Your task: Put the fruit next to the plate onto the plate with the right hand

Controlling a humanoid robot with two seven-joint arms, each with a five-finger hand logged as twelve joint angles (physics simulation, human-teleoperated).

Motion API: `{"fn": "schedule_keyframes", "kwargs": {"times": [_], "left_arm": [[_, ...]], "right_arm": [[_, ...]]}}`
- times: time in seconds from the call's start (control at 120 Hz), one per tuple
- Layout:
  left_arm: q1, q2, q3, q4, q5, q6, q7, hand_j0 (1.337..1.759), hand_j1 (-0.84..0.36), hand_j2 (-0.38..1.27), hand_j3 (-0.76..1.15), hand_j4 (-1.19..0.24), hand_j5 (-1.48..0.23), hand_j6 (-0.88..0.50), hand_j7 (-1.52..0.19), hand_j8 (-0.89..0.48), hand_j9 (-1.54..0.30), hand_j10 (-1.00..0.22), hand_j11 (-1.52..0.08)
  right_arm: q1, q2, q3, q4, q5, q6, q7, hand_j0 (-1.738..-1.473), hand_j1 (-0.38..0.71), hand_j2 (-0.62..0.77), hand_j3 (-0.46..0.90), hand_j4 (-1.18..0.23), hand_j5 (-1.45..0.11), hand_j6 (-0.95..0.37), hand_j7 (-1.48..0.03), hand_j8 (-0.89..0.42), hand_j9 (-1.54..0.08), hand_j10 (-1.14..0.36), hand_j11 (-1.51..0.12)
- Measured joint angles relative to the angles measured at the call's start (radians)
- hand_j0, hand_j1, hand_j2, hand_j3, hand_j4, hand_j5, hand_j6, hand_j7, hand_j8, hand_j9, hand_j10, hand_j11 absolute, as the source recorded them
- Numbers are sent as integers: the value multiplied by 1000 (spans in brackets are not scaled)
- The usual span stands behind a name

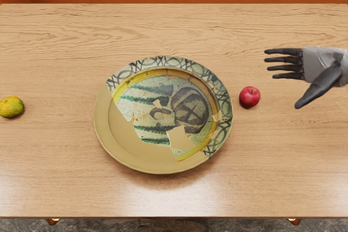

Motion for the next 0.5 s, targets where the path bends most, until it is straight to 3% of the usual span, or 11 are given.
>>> {"fn": "schedule_keyframes", "kwargs": {"times": [0.125,0.242,0.367,0.5], "left_arm": [[0,0,0,1,0,0,0,1658,87,44,0,-219,-284,-219,-284,-219,-284,-219,-284],[0,0,0,1,0,0,0,1658,87,44,0,-219,-284,-219,-284,-219,-284,-219,-284],[0,0,0,2,0,0,0,1658,87,44,0,-219,-284,-219,-284,-219,-284,-219,-284],[0,0,-3,4,-1,0,0,1658,87,44,0,-219,-284,-219,-284,-219,-284,-219,-284]], "right_arm": [[19,21,10,36,-28,0,-35,-1658,-285,-10,0,-55,-71,-55,-71,-55,-71,-55,-71],[87,126,13,37,-246,-16,-147,-1658,-290,-9,0,-52,-66,-52,-66,-52,-66,-52,-66],[120,185,11,104,-533,-187,-197,-1658,-292,-9,0,-50,-63,-51,-63,-51,-63,-50,-63],[116,239,-40,155,-701,-473,-256,-1658,-294,-8,0,-50,-61,-51,-61,-50,-61,-49,-61]]}}
